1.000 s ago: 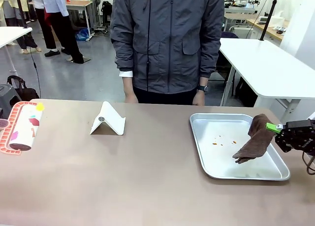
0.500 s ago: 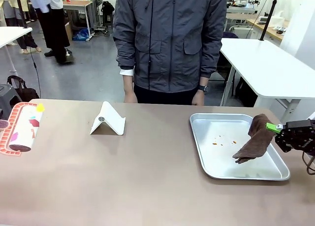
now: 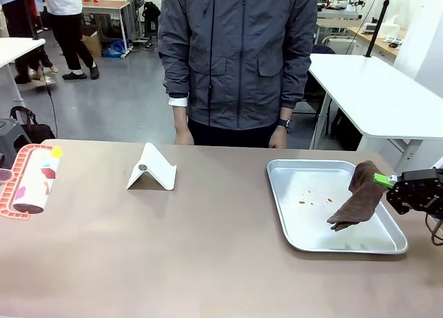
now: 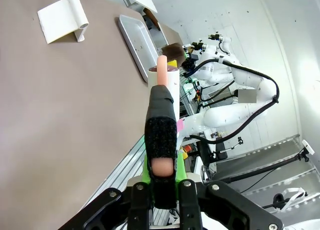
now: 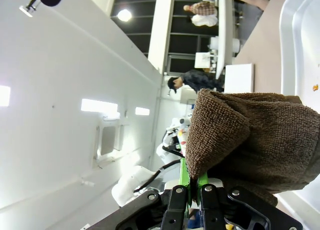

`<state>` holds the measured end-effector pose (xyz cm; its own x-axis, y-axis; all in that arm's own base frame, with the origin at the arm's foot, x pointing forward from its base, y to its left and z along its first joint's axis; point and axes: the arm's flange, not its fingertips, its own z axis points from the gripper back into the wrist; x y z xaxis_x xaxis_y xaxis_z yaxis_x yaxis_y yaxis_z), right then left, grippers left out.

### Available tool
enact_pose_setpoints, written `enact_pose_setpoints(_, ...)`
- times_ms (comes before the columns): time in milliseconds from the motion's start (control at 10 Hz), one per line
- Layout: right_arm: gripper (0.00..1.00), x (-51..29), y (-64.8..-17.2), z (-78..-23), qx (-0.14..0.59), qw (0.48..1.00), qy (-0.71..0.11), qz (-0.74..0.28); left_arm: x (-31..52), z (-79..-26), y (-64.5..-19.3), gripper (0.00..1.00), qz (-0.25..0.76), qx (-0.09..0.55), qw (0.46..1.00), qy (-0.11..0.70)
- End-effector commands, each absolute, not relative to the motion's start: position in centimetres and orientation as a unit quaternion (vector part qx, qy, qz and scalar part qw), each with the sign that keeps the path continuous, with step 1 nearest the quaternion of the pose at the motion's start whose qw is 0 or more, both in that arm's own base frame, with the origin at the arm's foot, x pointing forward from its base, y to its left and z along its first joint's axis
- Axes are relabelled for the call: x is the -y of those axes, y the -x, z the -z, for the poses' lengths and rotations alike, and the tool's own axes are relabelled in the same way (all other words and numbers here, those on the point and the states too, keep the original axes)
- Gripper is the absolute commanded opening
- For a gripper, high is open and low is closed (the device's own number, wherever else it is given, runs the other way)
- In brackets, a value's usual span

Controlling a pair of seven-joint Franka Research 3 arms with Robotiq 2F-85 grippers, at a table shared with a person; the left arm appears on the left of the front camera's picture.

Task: Clean the surface of the table.
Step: Clean the area not pointed to by the person.

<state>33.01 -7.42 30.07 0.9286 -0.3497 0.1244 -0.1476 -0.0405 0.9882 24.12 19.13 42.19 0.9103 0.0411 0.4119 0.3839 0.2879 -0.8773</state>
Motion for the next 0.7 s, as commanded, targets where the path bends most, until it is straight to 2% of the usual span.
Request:
enact_pose_setpoints(0, 0.06, 6.4, -35.7, -33.6, 0.179, 0.734, -0.654, 0.026, -18.9, -42.0, -23.7, 0.19, 0.115, 0.187, 0.782, 0.583)
enact_pose_setpoints(300, 0.06, 7.0, -40.4, -37.7, 0.203, 0.828, -0.522, 0.028, -18.9, -42.0, -23.7, 0.19, 0.115, 0.187, 0.782, 0.583)
enact_pose_setpoints(400, 0.06, 7.0, -41.6, -37.8, 0.187, 0.865, -0.464, 0.033, -18.9, -42.0, -23.7, 0.19, 0.115, 0.187, 0.782, 0.583)
enact_pose_setpoints(600, 0.06, 6.7, -43.0, -37.4, 0.149, 0.903, -0.403, 0.028, -18.9, -42.0, -23.7, 0.19, 0.115, 0.187, 0.782, 0.583)
